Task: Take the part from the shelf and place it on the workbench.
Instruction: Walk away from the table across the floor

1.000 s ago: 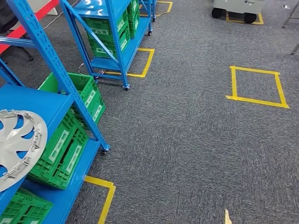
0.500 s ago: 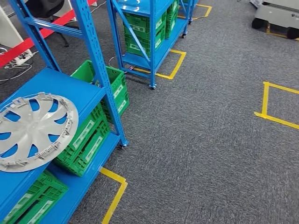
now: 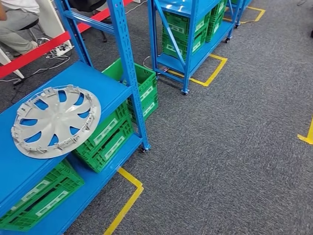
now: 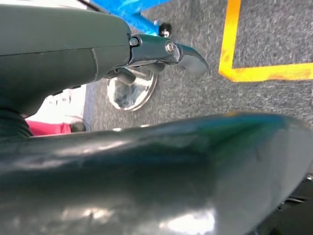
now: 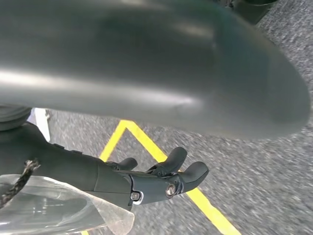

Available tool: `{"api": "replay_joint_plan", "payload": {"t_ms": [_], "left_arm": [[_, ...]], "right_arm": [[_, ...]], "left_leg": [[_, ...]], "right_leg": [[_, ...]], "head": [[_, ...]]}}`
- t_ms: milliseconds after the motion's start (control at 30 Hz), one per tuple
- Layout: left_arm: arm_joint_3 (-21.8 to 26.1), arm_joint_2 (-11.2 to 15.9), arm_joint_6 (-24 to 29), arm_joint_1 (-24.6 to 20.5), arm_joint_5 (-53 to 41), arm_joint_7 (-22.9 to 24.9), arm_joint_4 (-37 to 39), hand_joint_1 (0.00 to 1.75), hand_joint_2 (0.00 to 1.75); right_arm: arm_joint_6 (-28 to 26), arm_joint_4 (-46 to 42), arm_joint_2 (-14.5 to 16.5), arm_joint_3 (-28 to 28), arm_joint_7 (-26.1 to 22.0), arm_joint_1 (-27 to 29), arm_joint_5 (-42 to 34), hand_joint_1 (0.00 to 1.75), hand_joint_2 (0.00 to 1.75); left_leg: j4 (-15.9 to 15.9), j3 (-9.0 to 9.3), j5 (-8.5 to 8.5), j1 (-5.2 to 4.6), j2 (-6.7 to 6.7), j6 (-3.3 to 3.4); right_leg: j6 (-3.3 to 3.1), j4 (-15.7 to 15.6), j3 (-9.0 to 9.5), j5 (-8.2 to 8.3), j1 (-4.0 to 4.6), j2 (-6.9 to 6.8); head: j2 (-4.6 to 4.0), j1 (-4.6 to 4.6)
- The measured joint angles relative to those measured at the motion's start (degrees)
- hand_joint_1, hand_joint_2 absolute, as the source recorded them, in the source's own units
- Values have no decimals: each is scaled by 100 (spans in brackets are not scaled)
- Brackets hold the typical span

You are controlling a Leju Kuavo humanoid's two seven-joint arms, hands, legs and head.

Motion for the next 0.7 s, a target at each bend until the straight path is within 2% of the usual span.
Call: {"api": "replay_joint_plan", "payload": {"t_ms": [33,67,100,167,200,267,300,333,367,400,433,467,500,533,567,600,633,667,700], "left_arm": [[0,4,-1,-9,0,0,-1,0,0],[0,8,1,-24,0,0,-1,0,0],[0,11,2,-36,0,0,-1,0,0],[0,15,4,-29,0,0,0,0,0],[1,15,5,-10,1,1,1,0,0],[4,16,7,-5,1,2,2,0,0],[5,11,7,-16,1,2,2,0,0],[5,5,6,-31,1,2,2,0,0],[6,-2,3,-38,0,2,3,0,0],[6,-7,-1,-37,0,2,4,0,0],[7,-8,-8,-31,0,2,5,0,0],[8,-9,-17,-25,0,2,7,0,0],[8,-10,-26,-22,0,2,8,0,0],[9,-11,-34,-25,0,2,9,0,0],[9,-12,-39,-32,0,2,9,0,0],[9,-12,-42,-36,0,3,9,0,0],[9,-11,-43,-35,0,4,9,0,0],[9,-11,-44,-27,0,7,10,0,0],[9,-8,-44,-16,0,11,12,0,0]], "right_arm": [[9,7,14,1,-7,-6,4,0,0],[15,15,26,3,-13,-11,7,0,0],[20,23,37,4,-18,-16,9,0,0],[24,38,53,8,-22,-44,13,0,0],[24,45,58,9,-26,-62,15,0,0],[22,64,61,12,-31,-81,19,0,0],[21,77,60,14,-32,-75,20,0,0],[22,88,60,16,-32,-63,20,0,0],[22,97,60,18,-31,-50,20,0,0],[22,105,60,20,-31,-40,21,0,0],[21,115,60,21,-32,-36,21,0,0],[21,125,60,21,-32,-36,22,0,0],[21,136,60,22,-33,-37,25,0,0],[22,144,63,22,-33,-39,26,0,0],[25,149,66,23,-34,-41,29,0,0],[27,151,68,24,-37,-44,32,0,0],[31,153,71,25,-38,-47,33,0,0],[33,155,71,25,-39,-50,34,0,0],[34,157,72,26,-40,-55,35,0,0]], "left_leg": [[-379,192,136,-40,124,60],[-657,329,202,-77,228,111],[-802,391,203,-107,293,149],[-883,407,194,-115,207,192],[-935,426,223,-101,148,208],[-1037,473,286,-53,27,242],[-1058,475,300,-38,-39,247],[-1058,469,305,-30,-112,256],[-1054,465,304,-23,-189,256],[-1050,470,301,-18,-267,253],[-1043,478,295,-7,-347,241],[-1030,489,285,10,-428,221],[-1009,496,267,29,-509,188],[-974,489,245,38,-587,147],[-937,468,230,45,-660,107],[-907,439,226,50,-724,68],[-890,408,234,54,-787,33],[-884,384,245,64,-848,6],[-854,364,229,68,-838,-22]], "right_leg": [[10,2,23,-24,22,-67],[24,3,35,-44,38,-136],[41,2,39,-58,47,-205],[85,-15,57,-67,53,-321],[112,-5,60,-87,47,-268],[175,280,-70,-264,21,53],[205,604,-237,-421,-2,243],[232,1003,-443,-586,-22,350],[259,1366,-644,-700,-40,389],[285,1572,-775,-711,-57,399],[309,1556,-805,-602,-77,403],[335,1307,-720,-391,-101,420],[365,911,-558,-156,-134,499],[392,528,-386,0,-162,642],[387,250,-243,80,-184,769],[368,113,-167,83,-193,865],[329,93,-141,51,-183,884],[278,97,-131,53,-180,823],[237,95,-129,58,-177,751]], "head": [[-1,1],[0,1],[0,5],[1,9],[1,18],[0,37],[0,50],[0,56],[0,59],[0,60],[-1,59],[-1,59],[-1,62],[-1,75],[0,85],[0,94],[1,98],[1,94],[0,92]]}}
